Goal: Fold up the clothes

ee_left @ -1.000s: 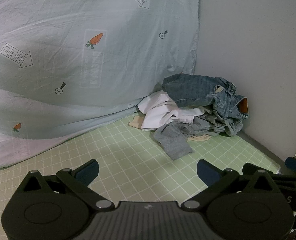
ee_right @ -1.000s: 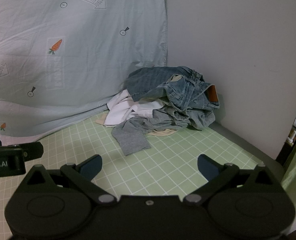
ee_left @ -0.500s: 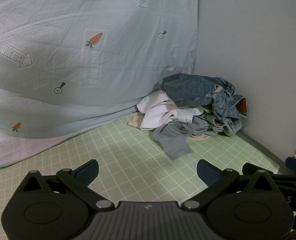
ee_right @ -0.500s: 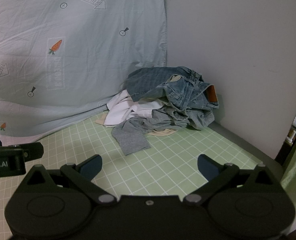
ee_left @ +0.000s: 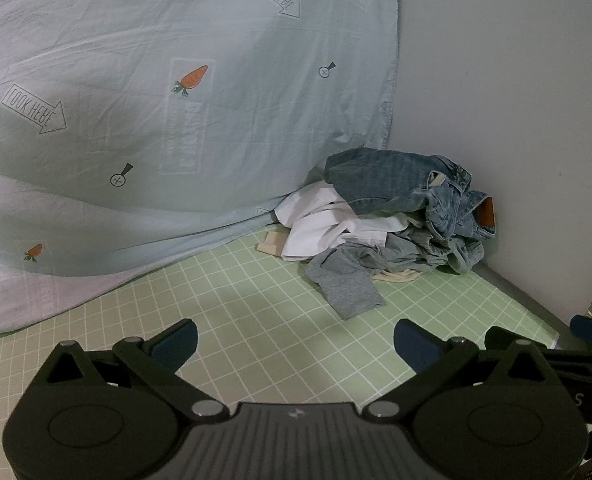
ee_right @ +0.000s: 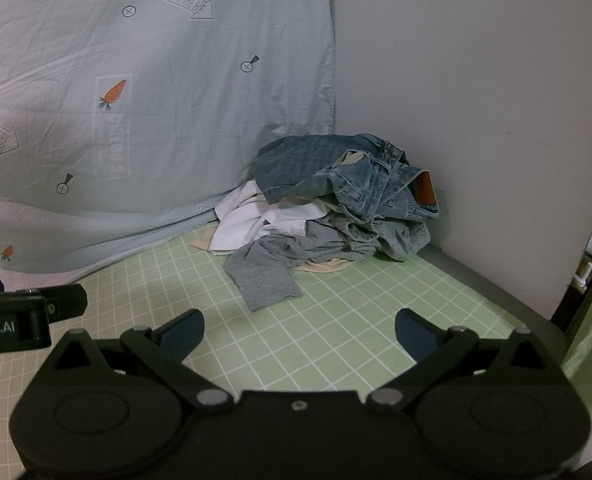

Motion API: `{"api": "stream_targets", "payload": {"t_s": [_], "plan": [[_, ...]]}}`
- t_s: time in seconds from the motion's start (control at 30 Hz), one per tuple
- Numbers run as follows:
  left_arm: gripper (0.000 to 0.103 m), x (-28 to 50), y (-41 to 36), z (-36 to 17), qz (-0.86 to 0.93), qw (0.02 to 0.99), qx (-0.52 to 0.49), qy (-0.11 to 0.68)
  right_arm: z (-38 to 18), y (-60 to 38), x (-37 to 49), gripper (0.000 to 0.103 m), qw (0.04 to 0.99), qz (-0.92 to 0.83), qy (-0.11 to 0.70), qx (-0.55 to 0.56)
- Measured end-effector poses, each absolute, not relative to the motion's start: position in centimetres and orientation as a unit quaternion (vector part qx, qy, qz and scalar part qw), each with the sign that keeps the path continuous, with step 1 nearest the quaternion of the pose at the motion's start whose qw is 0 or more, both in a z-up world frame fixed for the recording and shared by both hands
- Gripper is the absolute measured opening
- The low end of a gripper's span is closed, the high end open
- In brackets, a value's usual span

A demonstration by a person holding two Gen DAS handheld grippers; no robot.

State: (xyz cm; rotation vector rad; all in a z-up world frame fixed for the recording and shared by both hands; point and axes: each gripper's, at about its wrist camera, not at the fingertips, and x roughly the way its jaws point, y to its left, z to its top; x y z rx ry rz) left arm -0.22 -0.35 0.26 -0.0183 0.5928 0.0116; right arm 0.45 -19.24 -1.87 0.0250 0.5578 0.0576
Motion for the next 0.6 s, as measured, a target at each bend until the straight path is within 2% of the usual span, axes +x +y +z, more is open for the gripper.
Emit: {"api": "stream_targets", "payload": {"t_s": [0.6], "plan": [[0.103,-0.3,-0.17,0.1,0.004,0.955,-0.012,0.295,-1.98,-19.36,0.45,0.103,0.961,0.03,0.276,0.012]]}}
